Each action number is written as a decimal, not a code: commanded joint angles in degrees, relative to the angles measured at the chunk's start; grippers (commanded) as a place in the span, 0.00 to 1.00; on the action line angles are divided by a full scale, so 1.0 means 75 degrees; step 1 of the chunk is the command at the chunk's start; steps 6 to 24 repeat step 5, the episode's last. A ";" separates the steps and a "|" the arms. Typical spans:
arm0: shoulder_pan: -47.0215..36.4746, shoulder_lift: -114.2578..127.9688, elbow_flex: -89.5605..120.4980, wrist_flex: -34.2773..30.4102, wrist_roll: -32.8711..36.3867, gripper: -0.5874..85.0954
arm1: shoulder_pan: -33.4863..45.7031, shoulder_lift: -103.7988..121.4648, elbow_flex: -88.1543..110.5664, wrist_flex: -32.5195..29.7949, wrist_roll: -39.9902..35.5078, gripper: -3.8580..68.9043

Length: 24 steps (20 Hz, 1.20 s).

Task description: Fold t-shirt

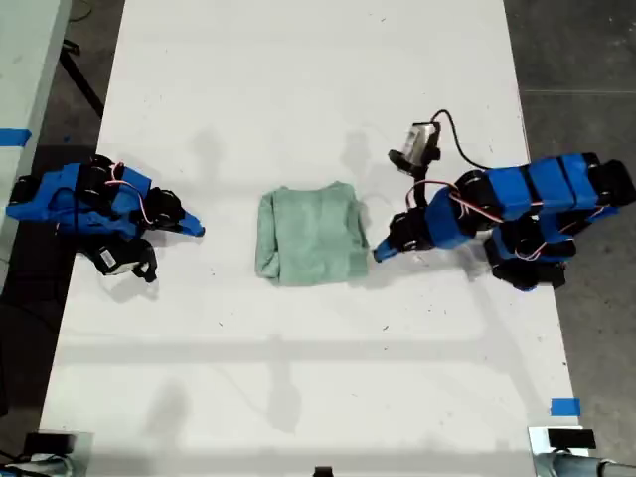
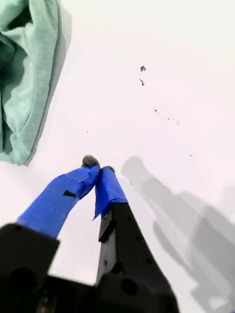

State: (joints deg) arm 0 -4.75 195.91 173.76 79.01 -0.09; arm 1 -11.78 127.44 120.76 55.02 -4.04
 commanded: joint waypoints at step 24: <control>0.0070 0.0023 -0.0047 0.0023 -0.0105 0.03 | 0.0141 0.7945 0.5109 0.0762 0.0621 0.03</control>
